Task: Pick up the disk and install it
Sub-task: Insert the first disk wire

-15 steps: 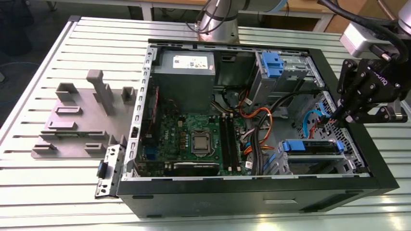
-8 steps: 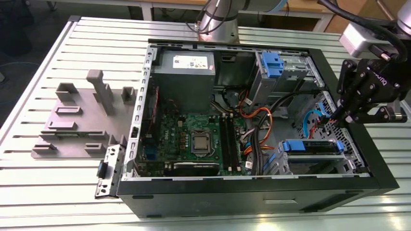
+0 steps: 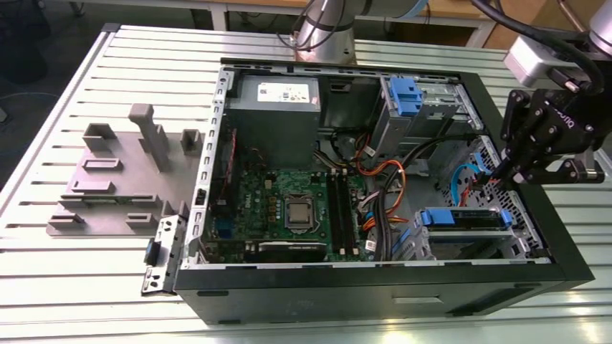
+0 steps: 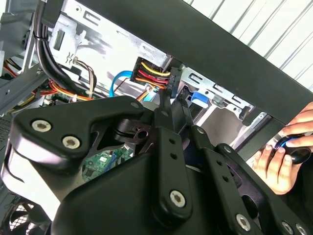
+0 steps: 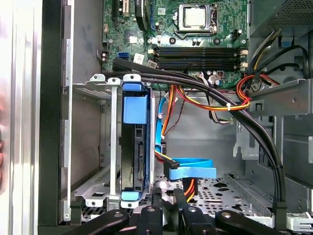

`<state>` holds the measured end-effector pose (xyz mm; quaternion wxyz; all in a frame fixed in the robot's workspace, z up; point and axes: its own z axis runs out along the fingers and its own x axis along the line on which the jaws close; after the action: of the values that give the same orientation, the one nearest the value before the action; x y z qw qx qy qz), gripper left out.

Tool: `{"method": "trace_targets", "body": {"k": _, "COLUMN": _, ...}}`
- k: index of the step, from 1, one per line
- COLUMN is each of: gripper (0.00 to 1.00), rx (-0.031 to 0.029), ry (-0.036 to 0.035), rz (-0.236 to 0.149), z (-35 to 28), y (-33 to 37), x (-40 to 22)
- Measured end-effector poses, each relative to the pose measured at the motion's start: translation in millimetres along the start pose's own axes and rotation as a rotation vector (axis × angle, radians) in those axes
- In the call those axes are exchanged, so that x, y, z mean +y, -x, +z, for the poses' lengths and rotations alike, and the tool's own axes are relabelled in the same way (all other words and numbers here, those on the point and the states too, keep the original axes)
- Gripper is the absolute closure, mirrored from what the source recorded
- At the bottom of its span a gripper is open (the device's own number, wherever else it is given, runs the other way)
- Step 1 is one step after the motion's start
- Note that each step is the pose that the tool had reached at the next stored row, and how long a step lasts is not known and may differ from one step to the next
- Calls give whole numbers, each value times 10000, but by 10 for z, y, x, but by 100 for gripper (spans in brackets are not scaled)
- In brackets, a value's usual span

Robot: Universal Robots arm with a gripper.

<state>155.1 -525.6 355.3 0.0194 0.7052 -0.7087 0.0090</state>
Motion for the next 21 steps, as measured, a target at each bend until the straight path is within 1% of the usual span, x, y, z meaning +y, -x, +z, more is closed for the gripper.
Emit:
{"method": "trace_targets", "body": {"k": 11, "gripper": 75, "rx": 5, "ry": 0, "rz": 0, "z": 3, "y": 0, "x": 0}}
{"method": "trace_targets", "body": {"k": 12, "gripper": 69, "rx": 6, "ry": -1, "rz": 0, "z": 3, "y": 1, "x": 0}}
{"method": "trace_targets", "body": {"k": 21, "gripper": 69, "rx": 5, "ry": 0, "rz": -1, "z": 8, "y": 11, "x": 0}}
